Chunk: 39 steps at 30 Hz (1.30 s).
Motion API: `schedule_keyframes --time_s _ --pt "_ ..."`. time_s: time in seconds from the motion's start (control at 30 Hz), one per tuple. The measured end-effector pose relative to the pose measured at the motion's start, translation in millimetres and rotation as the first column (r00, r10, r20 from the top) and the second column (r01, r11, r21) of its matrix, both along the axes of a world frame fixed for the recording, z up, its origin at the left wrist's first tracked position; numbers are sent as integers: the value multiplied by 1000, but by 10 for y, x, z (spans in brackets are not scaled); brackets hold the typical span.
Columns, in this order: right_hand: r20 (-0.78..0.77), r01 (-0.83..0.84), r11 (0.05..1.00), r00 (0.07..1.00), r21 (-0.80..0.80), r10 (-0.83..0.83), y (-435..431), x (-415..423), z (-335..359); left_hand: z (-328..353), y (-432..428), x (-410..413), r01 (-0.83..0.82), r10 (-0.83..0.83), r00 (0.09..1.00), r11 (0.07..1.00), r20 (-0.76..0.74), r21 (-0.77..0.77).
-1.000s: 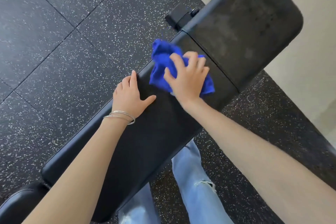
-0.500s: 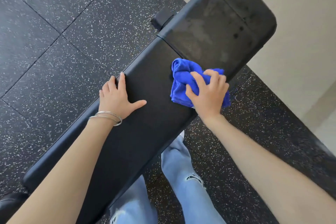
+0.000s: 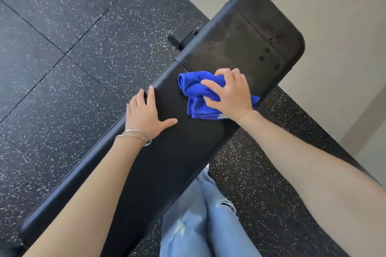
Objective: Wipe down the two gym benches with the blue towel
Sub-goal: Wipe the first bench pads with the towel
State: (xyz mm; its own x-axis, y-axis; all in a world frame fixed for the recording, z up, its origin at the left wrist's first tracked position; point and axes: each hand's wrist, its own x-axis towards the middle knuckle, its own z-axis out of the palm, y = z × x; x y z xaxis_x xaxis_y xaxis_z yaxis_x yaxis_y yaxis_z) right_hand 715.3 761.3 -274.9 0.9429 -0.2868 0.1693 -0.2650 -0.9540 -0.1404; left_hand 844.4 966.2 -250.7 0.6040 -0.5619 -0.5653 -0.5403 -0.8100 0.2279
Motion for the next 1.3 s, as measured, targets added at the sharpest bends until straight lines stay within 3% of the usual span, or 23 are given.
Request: schedule_keyframes --time_s 0.1,0.27,0.37,0.47,0.53,0.73,1.07,1.3 --pt "-40 194 978 980 -71 -197 147 198 -24 -20 -113 49 13 -13 1000 1000 -14 -12" --pt "54 90 988 995 -127 -83 58 302 57 -36 -261 192 58 -63 995 996 -72 -71" --pt "87 198 970 978 -142 -187 -77 600 166 -47 -318 276 89 -97 988 994 -121 -65" --pt "-86 364 928 925 -82 -371 -64 692 196 -29 -370 326 118 -126 981 991 -149 -60" --pt "-179 398 917 902 -4 -392 86 584 168 -27 -392 348 127 -135 977 990 -165 -60" --pt "-223 241 966 941 -91 -255 165 519 67 -50 -435 397 77 -98 974 991 -205 -105" --pt "-8 -77 992 997 -97 77 -327 852 -76 -84 -818 427 -58 22 968 989 -248 -138" --pt "-264 4 1000 964 -4 -4 -1040 1369 -47 -54 -1180 348 -163 138 965 982 -222 -98"
